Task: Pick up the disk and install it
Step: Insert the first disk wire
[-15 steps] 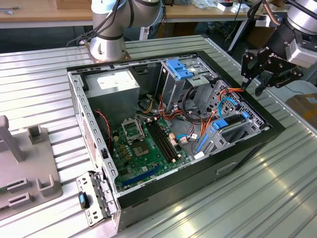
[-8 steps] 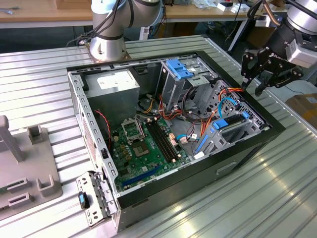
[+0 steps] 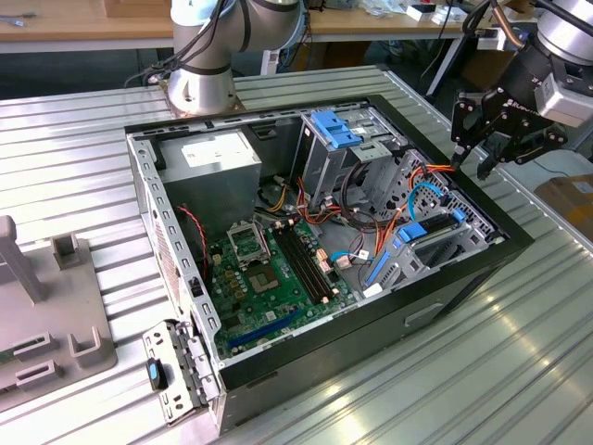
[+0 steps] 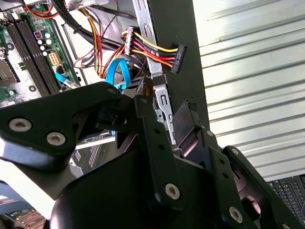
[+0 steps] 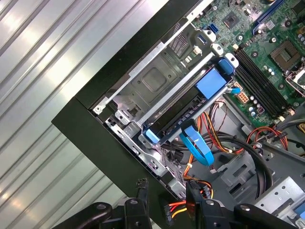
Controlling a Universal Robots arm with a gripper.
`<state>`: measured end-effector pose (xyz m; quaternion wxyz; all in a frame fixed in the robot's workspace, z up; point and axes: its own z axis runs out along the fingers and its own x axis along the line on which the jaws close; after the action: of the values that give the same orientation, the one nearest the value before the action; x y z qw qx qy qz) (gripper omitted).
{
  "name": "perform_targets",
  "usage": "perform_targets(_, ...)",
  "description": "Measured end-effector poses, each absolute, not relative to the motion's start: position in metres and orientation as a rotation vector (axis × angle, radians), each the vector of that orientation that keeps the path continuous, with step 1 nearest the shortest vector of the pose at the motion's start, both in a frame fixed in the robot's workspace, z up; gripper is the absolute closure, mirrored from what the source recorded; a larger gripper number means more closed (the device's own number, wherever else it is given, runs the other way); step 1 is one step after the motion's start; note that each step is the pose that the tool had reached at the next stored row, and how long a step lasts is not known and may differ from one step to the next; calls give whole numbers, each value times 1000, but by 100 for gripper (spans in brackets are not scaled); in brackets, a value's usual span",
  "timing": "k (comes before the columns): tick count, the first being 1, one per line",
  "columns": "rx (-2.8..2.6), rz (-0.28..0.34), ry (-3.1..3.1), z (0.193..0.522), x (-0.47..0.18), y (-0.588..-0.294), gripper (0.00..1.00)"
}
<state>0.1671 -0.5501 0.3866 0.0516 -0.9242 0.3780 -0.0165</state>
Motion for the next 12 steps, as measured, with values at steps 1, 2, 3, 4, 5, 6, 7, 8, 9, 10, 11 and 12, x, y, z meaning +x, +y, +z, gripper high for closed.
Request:
perform_targets(1, -2812, -50, 1150, 387, 167, -550, 56)
perform_targets(2, -2812, -50, 1149, 387, 167, -550, 56)
perform_targets(3, -2813, -50, 1148, 387, 167, -550, 56)
perform_targets(4, -2813, -50, 1147, 387, 167, -550, 56)
perform_targets(5, -2814, -50, 1145, 387, 167, -550, 56)
perform_targets(6, -2814, -50, 1144, 387, 167, -550, 56)
perform_targets(7, -2814, -50, 1144, 387, 167, -550, 56)
perform_targets(8, -2815, -50, 1143, 387, 167, -550, 56)
perform_targets(9, -2815, -50, 1143, 387, 167, -550, 56)
perform_targets(10, -2815, -50, 1142, 387, 167, -550, 56)
perform_targets(11, -2815, -50, 1142, 387, 167, -550, 56)
perform_targets(12, -2815, -50, 1141, 387, 167, -550, 56)
